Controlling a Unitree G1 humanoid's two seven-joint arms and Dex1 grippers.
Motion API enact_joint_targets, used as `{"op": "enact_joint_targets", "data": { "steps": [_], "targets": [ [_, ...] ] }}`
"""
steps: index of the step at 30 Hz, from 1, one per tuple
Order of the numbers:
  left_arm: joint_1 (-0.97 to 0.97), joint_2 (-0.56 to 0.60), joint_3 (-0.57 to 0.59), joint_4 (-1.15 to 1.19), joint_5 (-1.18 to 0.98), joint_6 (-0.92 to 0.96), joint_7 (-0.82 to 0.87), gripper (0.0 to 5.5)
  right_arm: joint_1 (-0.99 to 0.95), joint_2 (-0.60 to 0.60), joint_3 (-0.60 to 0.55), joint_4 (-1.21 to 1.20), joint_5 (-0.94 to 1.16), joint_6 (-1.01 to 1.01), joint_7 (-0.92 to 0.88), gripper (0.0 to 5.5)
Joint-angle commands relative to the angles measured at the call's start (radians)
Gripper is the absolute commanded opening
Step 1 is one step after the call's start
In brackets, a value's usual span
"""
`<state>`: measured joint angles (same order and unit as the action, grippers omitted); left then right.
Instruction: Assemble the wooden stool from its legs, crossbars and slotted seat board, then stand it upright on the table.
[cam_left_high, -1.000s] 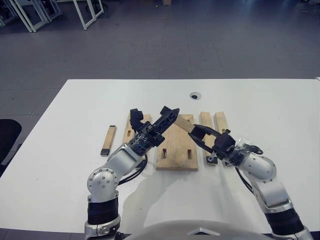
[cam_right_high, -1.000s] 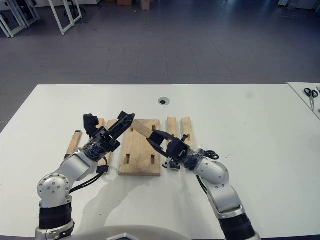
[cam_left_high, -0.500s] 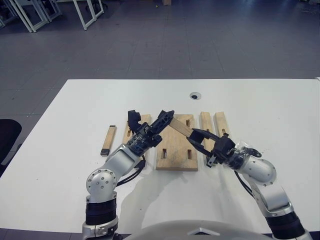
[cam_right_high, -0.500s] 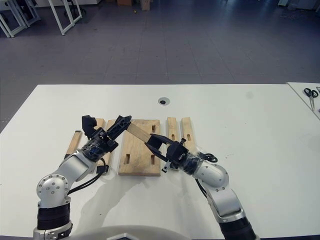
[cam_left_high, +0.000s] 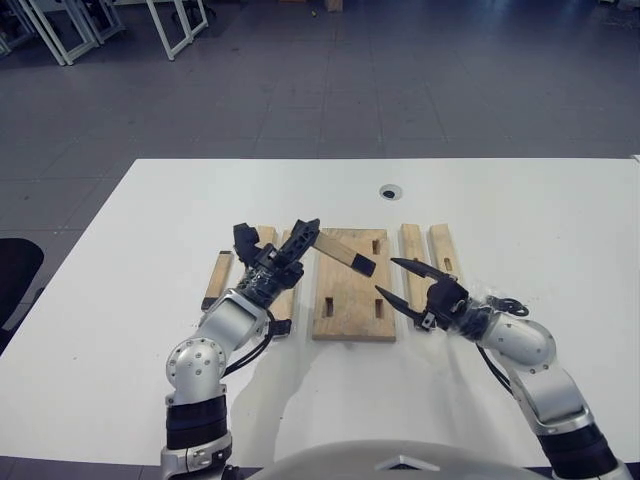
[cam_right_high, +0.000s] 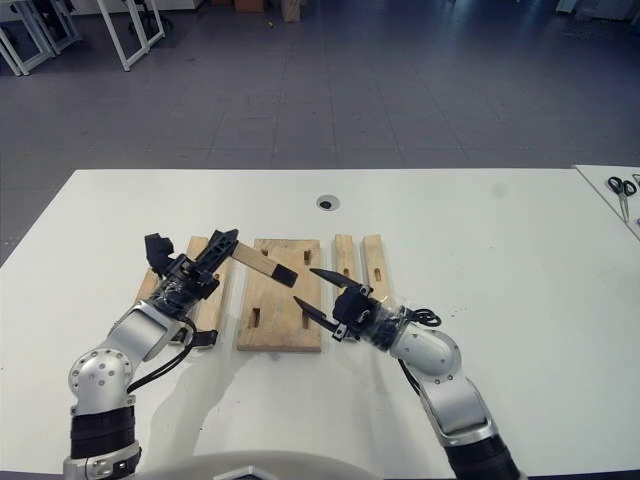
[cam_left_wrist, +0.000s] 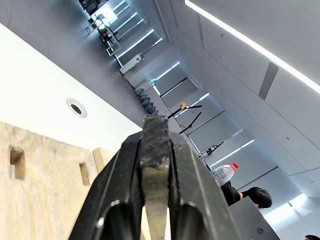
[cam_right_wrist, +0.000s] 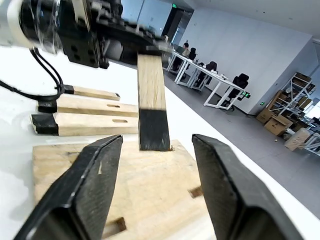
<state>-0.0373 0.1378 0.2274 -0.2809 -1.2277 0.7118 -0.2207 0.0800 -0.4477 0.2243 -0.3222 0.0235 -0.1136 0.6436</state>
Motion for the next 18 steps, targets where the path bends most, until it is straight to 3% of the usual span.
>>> {"op": "enact_joint_targets", "data": {
  "steps": [1,7,18],
  "targets": [
    [-0.040,0.115,0.074,0.038,0.142,-0.077,-0.001,0.44,0.013,-0.019,-0.014,0.035,-0.067,-0.009,-0.043,2.67],
    [0.007,0.205,0.038,0.039,0.591,-0.313,0.071,0.44,0.038,-0.010,-0.010,0.064,-0.113,0.004,-0.089,2.67],
    [0.085,0.111,0.007,0.064,0.776,-0.386,0.113,0.44,0.046,-0.016,-0.011,0.076,-0.127,0.014,-0.096,2.67]
  ]
}}
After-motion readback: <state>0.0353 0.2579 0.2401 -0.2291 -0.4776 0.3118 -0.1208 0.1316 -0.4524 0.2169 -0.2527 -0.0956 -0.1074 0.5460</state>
